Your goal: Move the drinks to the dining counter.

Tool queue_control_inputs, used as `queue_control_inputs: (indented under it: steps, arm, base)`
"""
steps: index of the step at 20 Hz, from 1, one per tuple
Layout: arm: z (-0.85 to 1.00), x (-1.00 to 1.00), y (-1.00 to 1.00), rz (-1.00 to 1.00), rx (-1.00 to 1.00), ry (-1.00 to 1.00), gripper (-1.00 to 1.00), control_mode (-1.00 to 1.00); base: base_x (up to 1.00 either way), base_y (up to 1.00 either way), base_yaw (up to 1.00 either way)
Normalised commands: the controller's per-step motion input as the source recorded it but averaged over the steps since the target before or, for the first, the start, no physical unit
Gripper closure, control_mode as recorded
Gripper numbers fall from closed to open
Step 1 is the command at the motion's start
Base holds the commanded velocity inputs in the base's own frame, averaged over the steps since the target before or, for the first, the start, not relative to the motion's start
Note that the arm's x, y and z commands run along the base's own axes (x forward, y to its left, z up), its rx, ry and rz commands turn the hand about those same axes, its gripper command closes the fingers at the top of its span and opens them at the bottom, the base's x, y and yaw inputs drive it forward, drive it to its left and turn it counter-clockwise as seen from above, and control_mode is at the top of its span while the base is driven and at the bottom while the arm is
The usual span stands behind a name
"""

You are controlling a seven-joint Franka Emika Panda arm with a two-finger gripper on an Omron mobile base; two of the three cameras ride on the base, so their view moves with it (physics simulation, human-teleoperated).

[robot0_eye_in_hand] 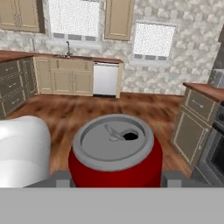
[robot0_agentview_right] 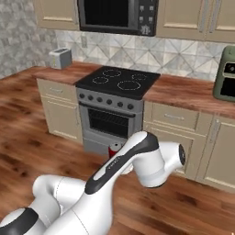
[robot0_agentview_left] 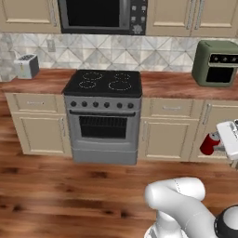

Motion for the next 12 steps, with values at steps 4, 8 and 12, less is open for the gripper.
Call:
queue_control_inputs:
  steps: [4,8,12]
  arm:
    - [0.0,0.0,0.0,0.0,0.0,0.0,1.0,1.0]
    - [0.0,0.0,0.0,0.0,0.0,0.0,1.0,1.0]
    - [0.0,0.0,0.0,0.0,0.0,0.0,1.0,1.0]
  base:
    - [-0.79,0.23,0.41]
    - [-0.79,0.25,0.4]
    - [-0.88,0.17,0.38]
